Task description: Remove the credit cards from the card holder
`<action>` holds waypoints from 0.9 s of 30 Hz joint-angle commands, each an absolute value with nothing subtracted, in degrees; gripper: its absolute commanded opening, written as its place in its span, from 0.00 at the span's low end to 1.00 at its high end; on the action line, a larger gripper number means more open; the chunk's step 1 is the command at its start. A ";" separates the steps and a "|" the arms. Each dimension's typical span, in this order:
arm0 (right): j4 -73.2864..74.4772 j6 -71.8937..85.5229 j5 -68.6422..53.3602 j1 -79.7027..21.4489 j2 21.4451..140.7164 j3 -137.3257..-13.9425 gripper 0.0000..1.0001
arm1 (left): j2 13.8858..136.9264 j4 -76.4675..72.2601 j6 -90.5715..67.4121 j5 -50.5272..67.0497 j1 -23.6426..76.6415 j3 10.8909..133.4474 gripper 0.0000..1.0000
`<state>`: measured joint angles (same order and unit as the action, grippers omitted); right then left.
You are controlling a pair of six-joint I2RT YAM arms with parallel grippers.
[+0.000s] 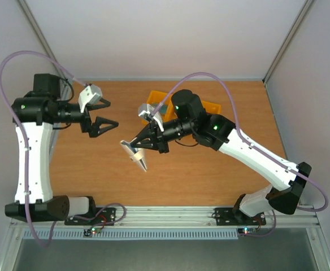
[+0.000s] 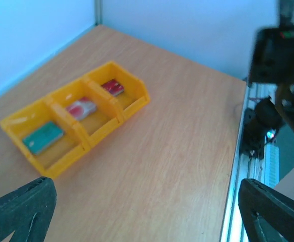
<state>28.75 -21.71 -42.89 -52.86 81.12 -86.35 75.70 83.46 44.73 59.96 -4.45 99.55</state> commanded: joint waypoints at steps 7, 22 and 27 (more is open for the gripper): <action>36.76 -34.25 -58.61 -52.56 84.99 -101.11 0.01 | 62.88 103.00 79.07 68.02 6.84 98.85 0.99; 52.08 -45.77 -57.46 -52.60 85.24 -108.71 0.01 | 60.71 100.11 71.13 70.81 7.88 98.41 1.00; 51.69 -45.46 -59.77 -54.68 89.24 -111.96 0.01 | 58.61 68.90 33.34 69.34 10.99 90.36 1.00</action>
<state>51.53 -44.23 -56.69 -53.06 86.46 -109.38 59.70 87.05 61.23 68.60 8.82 94.70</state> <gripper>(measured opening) 0.057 0.995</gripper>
